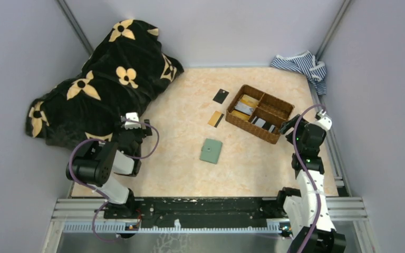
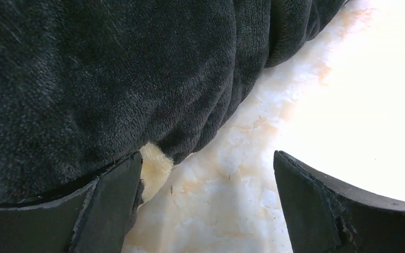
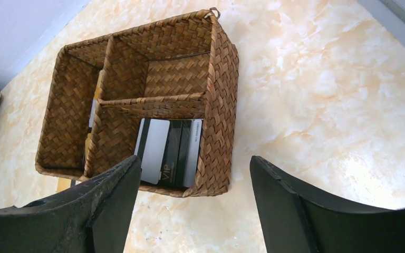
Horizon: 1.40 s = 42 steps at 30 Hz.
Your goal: Take the credit cards out of the card holder
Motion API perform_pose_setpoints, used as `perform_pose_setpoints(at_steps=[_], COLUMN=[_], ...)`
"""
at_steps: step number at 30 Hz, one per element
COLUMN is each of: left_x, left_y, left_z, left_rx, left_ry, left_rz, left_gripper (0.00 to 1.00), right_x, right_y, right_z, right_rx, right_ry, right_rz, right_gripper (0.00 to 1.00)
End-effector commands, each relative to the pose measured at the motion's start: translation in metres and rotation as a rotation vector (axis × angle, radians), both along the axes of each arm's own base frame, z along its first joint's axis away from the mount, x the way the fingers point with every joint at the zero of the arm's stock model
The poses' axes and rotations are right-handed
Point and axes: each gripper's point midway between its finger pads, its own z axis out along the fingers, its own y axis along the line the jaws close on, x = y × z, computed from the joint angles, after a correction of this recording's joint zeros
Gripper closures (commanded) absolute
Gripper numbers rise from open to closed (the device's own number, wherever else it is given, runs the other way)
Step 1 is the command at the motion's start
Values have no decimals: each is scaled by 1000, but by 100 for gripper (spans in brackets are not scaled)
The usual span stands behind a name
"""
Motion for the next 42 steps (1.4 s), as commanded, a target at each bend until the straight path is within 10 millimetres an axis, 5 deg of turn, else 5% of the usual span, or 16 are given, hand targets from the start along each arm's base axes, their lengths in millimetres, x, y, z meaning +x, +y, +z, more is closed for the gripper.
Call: perform_pose_setpoints(at_steps=[1, 4, 13, 15, 21, 26, 30, 36, 42], left_x=[5, 5, 7, 7, 5, 2, -2, -9, -15], left_y=[-2, -1, -1, -1, 4, 3, 7, -44, -136], left_z=[8, 8, 7, 7, 9, 14, 31, 99, 79], left_rx=[-11, -11, -18, -18, -23, -24, -26, -96, -277], left_ry=[-30, -30, -23, -23, -31, -47, -61, -181, 32], left_rz=[-2, -1, -6, -6, 20, 14, 40, -247, -630], left_gripper=[0, 0, 0, 0, 0, 0, 0, 0, 0], right_x=[5, 8, 10, 21, 22, 13, 14, 22, 34], right_y=[-5, -2, 5, 28, 81, 98, 102, 105, 126], right_z=[33, 23, 7, 21, 70, 72, 55, 39, 35], right_rx=[-41, -7, 39, 73, 32, 33, 57, 70, 40], right_ry=[-87, -57, -11, -96, -174, -190, -135, -94, -30], right_rz=[-13, -7, 17, 156, 414, 485, 501, 485, 504], right_gripper=[25, 13, 12, 2, 2, 32, 41, 41, 31])
